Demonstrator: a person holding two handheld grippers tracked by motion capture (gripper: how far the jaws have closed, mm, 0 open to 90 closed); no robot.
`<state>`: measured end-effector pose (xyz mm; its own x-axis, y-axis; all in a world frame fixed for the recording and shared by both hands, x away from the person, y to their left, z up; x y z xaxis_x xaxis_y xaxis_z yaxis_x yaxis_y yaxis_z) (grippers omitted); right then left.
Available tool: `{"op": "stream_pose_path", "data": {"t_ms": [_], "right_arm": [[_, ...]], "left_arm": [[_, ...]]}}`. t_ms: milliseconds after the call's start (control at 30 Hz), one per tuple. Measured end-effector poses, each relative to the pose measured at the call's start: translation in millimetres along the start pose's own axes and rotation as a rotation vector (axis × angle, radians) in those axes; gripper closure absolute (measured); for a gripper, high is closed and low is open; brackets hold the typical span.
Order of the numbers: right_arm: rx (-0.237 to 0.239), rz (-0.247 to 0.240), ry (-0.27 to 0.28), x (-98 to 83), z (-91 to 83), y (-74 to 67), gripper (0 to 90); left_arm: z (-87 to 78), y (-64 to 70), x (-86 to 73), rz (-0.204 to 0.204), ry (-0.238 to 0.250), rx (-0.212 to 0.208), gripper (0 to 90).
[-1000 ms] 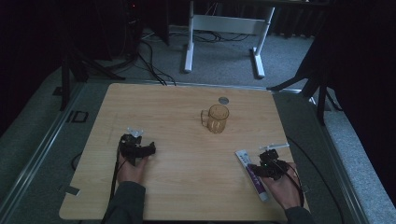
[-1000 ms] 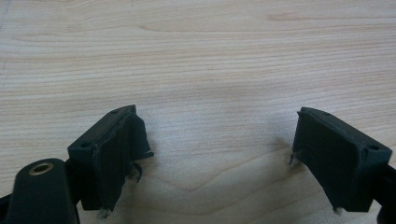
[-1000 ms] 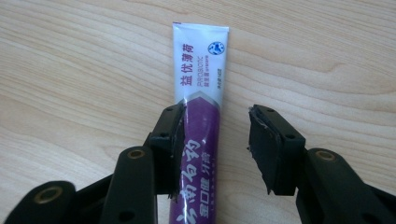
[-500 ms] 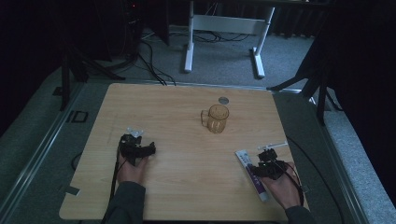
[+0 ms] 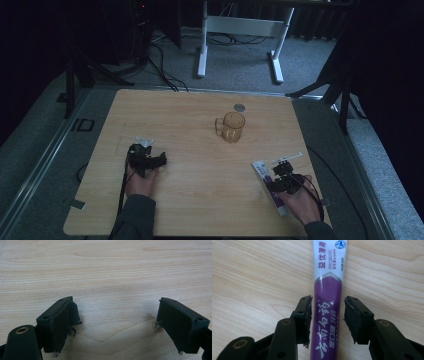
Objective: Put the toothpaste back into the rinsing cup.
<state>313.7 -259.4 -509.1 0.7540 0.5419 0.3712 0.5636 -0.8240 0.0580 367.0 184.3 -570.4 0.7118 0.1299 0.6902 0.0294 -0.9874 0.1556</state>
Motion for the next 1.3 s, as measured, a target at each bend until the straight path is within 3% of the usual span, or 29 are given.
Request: {"op": "stream_pose_path", "data": {"t_ms": [267, 833, 1300], "right_arm": [[0.000, -0.021, -0.035, 1.8, 0.8, -0.5, 57.4], [0.023, -0.019, -0.131, 2.1, 14.0, -0.9, 57.2], [0.006, -0.026, -0.182, 4.5, 21.3, -3.5, 58.5]], "left_arm": [[0.0, 0.0, 0.0, 0.000, 0.000, 0.000, 14.6], [0.0, 0.0, 0.0, -0.001, 0.000, 0.000, 14.6], [0.0, 0.0, 0.1, -0.001, -0.001, 0.000, 14.6]]}}
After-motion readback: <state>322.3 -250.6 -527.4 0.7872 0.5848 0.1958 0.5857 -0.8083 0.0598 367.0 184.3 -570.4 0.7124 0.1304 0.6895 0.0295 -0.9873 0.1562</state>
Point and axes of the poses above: each handheld gripper's, and its own axes: z roughly forward along the jaws, x roughly out of its top, y roughly to its right, the point moved 1 cm from there along z, roughly forward along the jaws, and after that the axes turned 12 degrees about -z, right-handed, at the moved point
